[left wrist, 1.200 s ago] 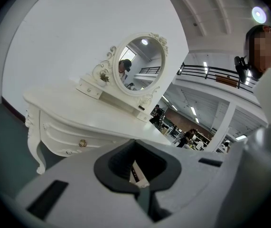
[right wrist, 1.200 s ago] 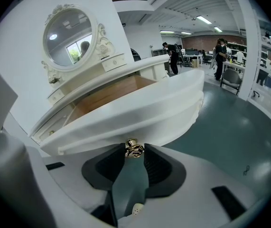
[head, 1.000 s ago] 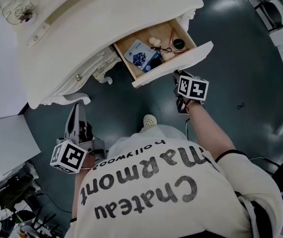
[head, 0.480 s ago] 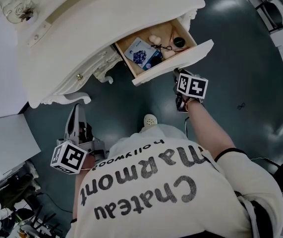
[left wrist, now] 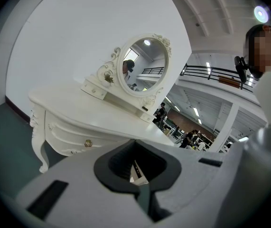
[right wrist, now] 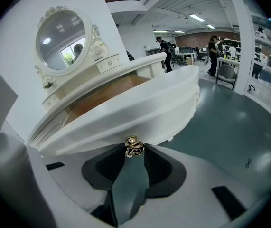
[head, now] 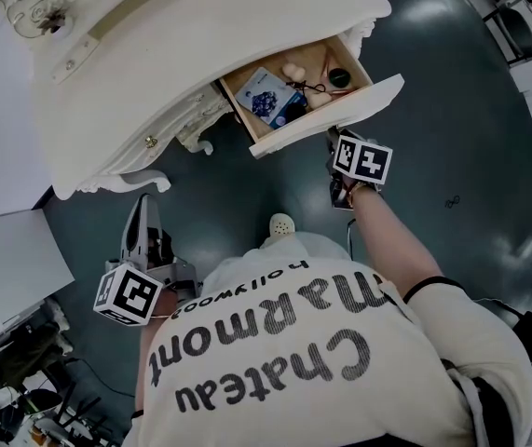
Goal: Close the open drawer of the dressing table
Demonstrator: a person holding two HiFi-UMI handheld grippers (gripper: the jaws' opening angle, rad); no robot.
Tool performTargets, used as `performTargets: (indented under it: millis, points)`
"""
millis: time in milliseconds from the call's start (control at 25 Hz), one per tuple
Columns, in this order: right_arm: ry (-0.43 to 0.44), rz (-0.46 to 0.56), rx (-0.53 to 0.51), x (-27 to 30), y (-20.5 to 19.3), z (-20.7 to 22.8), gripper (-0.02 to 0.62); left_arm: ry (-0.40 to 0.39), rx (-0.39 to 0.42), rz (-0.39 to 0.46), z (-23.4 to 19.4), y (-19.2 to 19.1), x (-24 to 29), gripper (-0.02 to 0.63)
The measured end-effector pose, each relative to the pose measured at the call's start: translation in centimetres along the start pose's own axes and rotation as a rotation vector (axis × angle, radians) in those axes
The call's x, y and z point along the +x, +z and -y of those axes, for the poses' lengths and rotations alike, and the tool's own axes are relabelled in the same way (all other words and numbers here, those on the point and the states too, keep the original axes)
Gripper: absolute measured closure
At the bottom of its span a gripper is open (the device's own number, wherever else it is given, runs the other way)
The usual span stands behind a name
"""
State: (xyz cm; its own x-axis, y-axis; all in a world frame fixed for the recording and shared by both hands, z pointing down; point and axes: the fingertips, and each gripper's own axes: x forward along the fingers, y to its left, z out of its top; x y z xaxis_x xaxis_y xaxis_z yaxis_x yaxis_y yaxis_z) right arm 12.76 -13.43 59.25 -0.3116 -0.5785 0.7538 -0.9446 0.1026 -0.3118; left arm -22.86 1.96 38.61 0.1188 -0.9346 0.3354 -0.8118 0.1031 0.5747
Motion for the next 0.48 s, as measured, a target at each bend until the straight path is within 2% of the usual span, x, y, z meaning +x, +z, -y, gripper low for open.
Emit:
performTargets:
  millis: [480]
  points:
    - [-0.006, 0.004, 0.01, 0.64, 0.26, -0.26, 0.454, 0.021, 0.008, 0.018, -0.22, 0.66, -0.34, 0.598]
